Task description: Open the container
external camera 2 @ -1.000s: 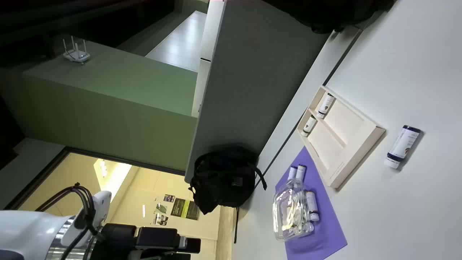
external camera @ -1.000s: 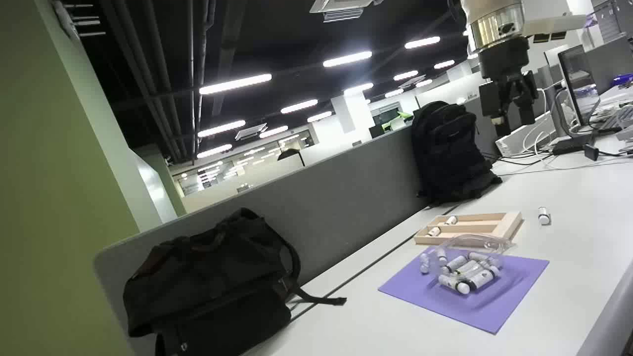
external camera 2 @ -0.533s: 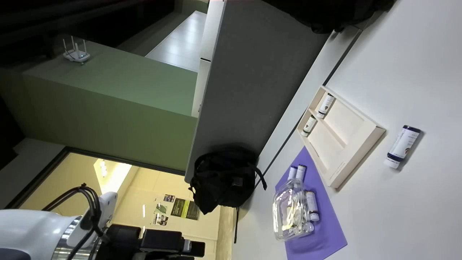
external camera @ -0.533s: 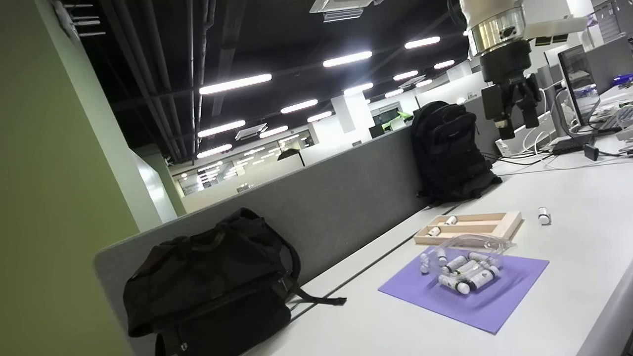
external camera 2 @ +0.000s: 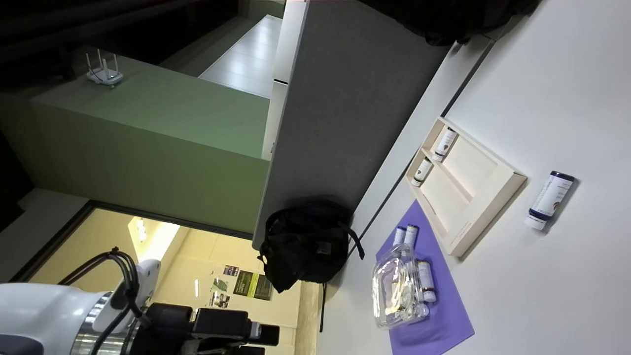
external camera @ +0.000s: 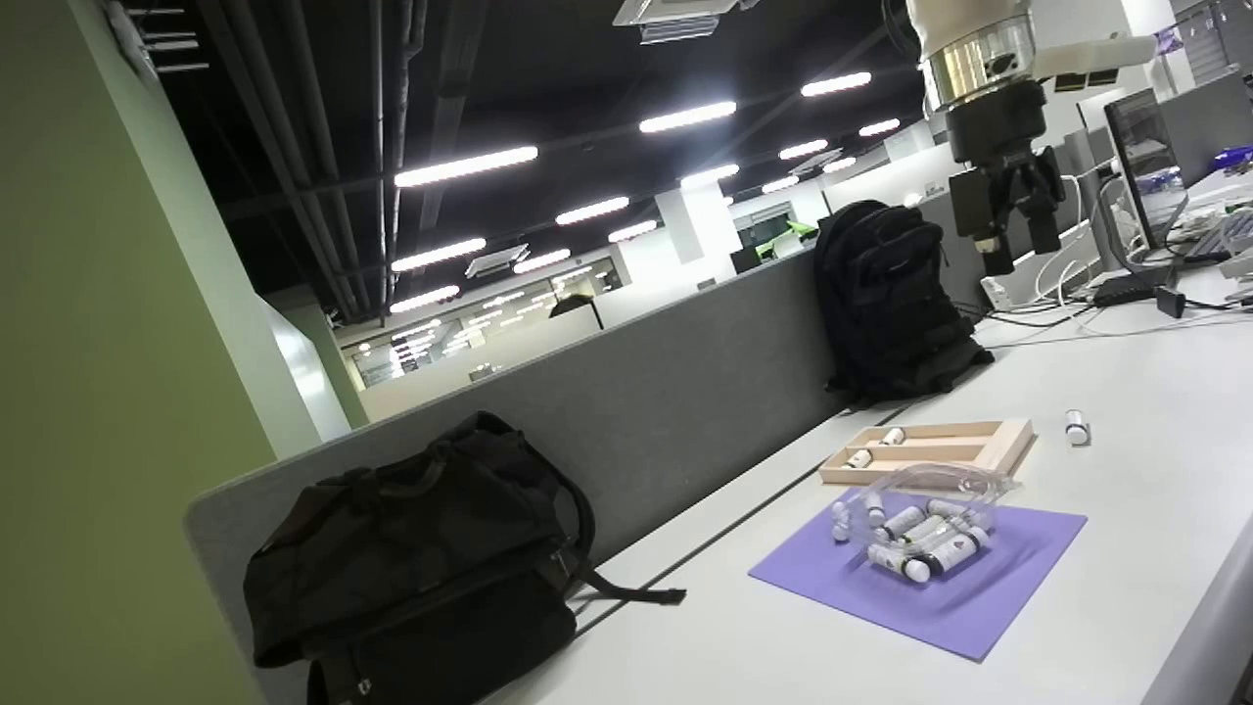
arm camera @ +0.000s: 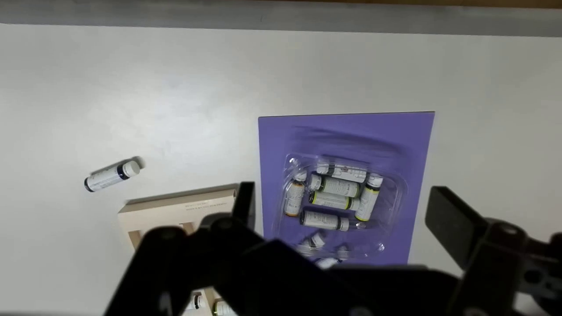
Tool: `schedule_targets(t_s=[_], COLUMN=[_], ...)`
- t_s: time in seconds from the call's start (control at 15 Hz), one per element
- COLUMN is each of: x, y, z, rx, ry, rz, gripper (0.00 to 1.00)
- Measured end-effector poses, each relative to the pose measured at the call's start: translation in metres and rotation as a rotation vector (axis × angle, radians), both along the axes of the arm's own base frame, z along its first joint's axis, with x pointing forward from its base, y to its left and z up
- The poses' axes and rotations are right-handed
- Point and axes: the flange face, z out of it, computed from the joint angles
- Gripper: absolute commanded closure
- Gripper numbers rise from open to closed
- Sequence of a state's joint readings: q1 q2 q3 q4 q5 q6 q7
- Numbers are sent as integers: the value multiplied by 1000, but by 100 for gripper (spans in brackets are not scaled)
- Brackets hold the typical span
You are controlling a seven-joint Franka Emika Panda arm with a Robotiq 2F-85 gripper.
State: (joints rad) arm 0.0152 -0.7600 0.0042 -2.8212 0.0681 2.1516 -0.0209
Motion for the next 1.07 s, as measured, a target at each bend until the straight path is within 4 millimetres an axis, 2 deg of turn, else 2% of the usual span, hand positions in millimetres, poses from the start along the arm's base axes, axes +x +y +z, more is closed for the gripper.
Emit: schedule_targets(t_s=[0.2, 0.33, 0.53, 0.73, 0.87, 1.07], x=[21, 40, 62, 69, 72, 75], y=[-8, -25, -65, -106, -114, -113], z=[-10, -22, -46, -71, -77, -76], rx=[-5, -10, -41, -61, -61, -62], ry=[-34, -67, -104, -85, -71, -74], rz=[1, -67, -213, -344, -369, -375], gripper=[0, 0, 0, 0, 0, 0])
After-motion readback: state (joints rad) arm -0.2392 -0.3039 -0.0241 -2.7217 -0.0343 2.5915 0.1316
